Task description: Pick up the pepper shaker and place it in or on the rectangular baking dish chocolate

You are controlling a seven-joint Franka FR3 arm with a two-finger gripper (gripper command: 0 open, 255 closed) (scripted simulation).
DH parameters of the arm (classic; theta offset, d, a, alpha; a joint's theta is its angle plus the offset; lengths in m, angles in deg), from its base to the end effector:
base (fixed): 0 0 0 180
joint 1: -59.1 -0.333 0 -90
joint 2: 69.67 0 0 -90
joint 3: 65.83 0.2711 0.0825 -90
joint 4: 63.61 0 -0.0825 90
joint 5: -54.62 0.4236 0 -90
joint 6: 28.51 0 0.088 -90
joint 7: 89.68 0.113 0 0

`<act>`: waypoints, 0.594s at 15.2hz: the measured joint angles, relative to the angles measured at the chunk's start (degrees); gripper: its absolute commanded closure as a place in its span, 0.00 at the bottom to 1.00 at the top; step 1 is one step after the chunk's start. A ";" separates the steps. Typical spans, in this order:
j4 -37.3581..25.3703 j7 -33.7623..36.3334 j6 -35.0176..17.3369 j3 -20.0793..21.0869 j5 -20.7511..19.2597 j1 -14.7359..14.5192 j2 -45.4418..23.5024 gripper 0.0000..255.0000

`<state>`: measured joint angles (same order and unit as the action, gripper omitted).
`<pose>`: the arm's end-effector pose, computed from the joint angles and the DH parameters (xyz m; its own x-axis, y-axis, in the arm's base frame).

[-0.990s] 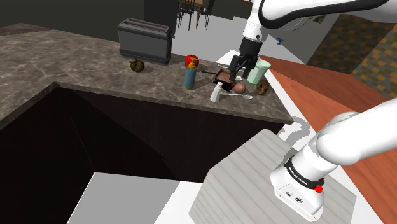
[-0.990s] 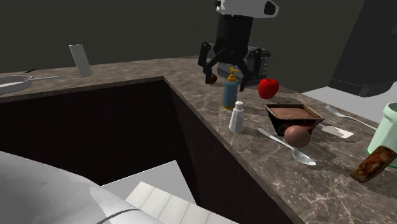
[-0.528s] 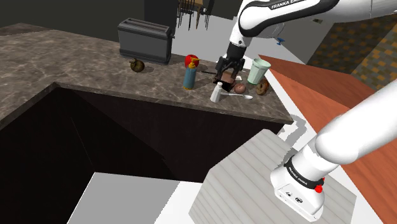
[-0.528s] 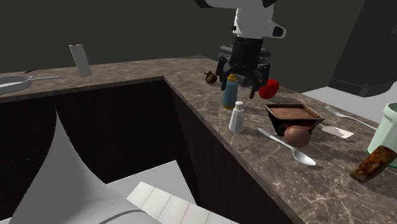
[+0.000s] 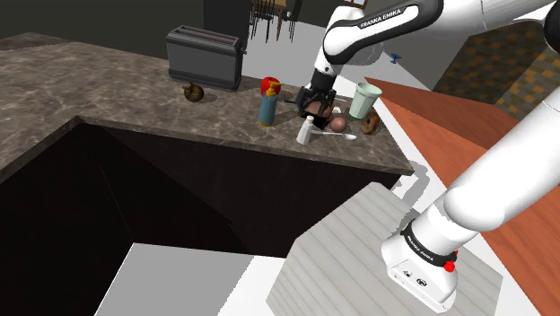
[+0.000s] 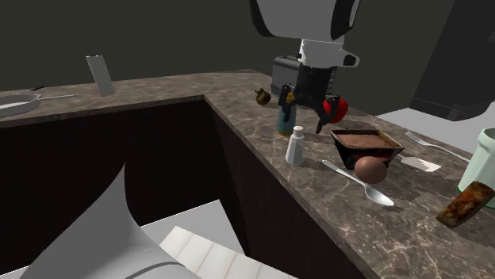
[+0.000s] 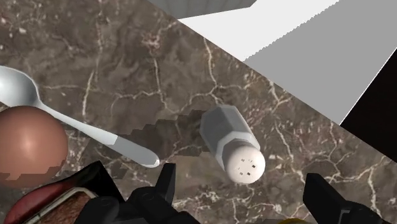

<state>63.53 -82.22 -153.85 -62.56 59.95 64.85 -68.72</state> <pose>0.5546 -0.0202 0.3077 0.9740 -0.2249 -0.0263 -0.2263 -0.9715 -0.0712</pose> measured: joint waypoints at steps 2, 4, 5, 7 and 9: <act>0.67 -0.07 -1.53 0.03 0.04 -0.03 -0.86 0.00; 0.93 0.01 -2.38 0.10 0.06 -0.10 -1.43 0.00; 1.03 0.01 -2.57 0.11 0.07 -0.11 -1.51 0.00; 1.11 0.02 -2.72 0.12 0.08 -0.12 -1.57 0.00; 1.13 0.02 -2.76 0.12 0.08 -0.12 -1.58 0.00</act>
<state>64.65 -82.20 -156.61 -62.44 60.02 64.73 -70.30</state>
